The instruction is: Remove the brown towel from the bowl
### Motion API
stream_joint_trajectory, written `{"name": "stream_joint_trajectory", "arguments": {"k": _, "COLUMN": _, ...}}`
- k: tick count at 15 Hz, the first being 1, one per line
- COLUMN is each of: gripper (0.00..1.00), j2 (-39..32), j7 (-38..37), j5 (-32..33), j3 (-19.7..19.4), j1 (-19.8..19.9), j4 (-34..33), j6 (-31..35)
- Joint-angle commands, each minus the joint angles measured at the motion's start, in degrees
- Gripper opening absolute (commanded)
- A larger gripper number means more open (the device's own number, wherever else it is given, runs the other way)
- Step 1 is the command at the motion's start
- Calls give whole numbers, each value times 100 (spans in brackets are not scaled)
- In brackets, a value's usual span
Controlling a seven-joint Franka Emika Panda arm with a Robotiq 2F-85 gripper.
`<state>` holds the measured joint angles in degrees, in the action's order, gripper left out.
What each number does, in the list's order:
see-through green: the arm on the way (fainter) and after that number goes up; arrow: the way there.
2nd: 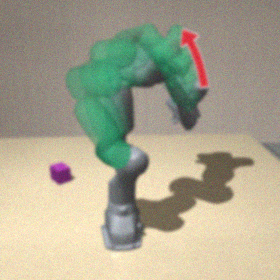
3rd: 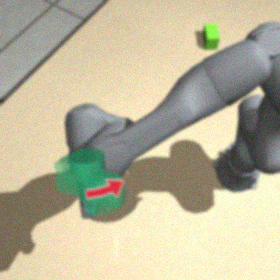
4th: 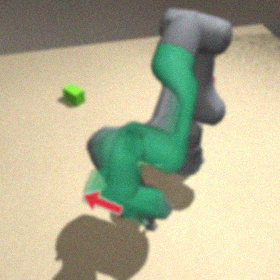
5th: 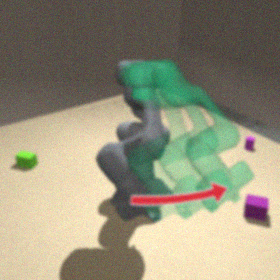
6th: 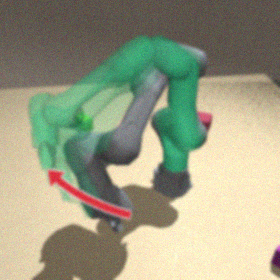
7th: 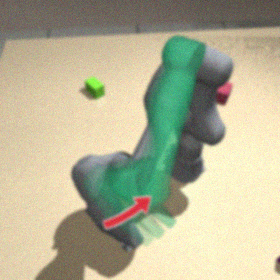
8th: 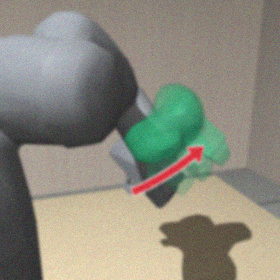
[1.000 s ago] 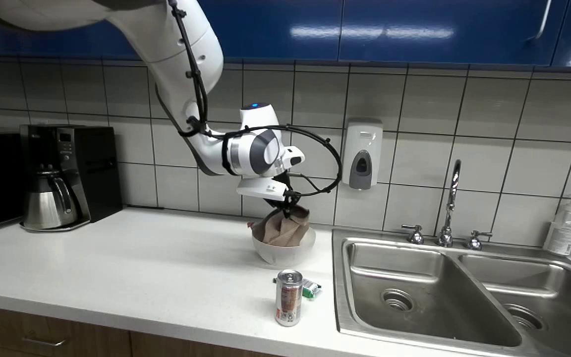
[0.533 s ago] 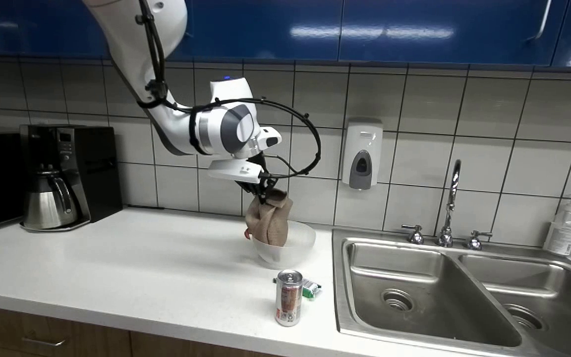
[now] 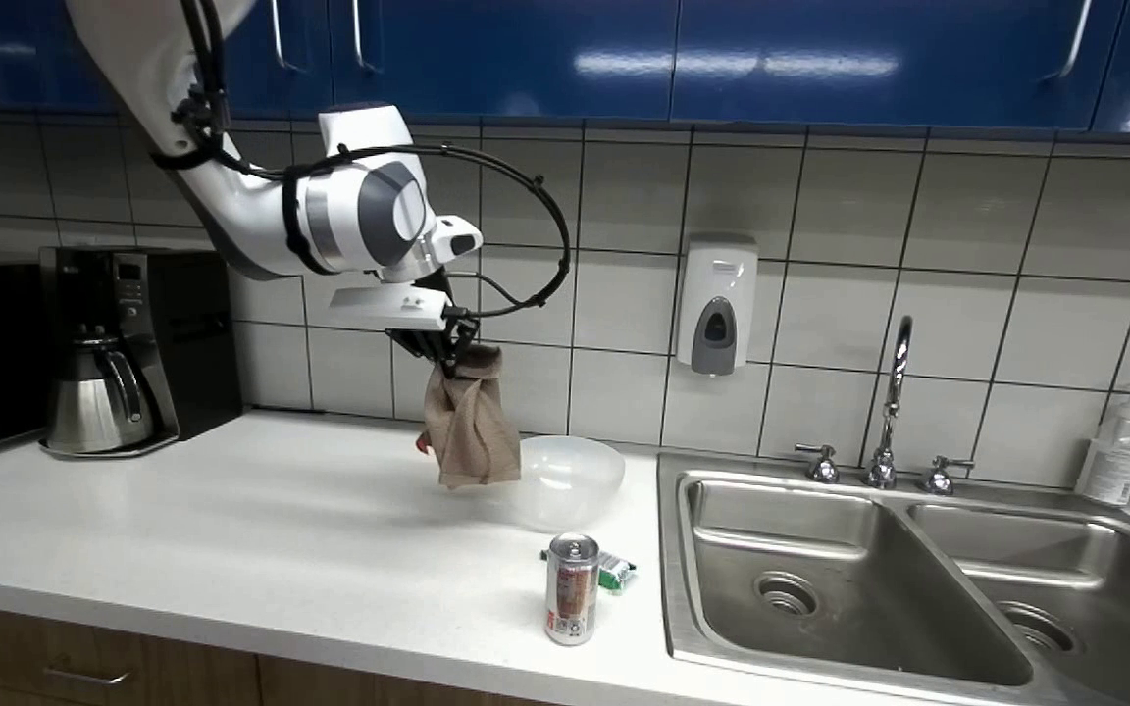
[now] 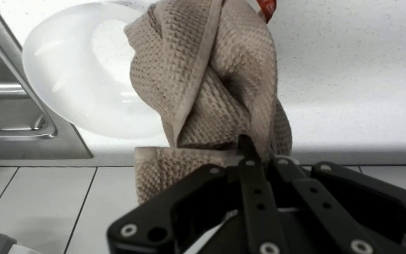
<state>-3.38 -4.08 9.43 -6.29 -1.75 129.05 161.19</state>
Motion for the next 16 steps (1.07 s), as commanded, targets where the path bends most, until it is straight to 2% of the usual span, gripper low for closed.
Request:
{"name": "stream_joint_trajectory", "arguments": {"k": 1, "gripper": 1, "j2": 558, "j7": -265, "j5": 310, "j3": 147, "j1": -193, "j4": 339, "j6": -229}}
{"name": "stream_joint_trajectory", "arguments": {"k": 2, "gripper": 1, "j2": 645, "j7": -253, "j5": 324, "j3": 336, "j1": -117, "j4": 378, "j6": -263}}
{"name": "stream_joint_trajectory", "arguments": {"k": 9, "gripper": 1, "j2": 905, "j7": -246, "j5": 233, "j3": 927, "j1": -225, "j4": 585, "j6": -502}}
{"name": "stream_joint_trajectory", "arguments": {"k": 16, "gripper": 1, "j2": 710, "j7": -148, "j5": 4, "j3": 1096, "j1": -290, "j4": 921, "j6": -570}}
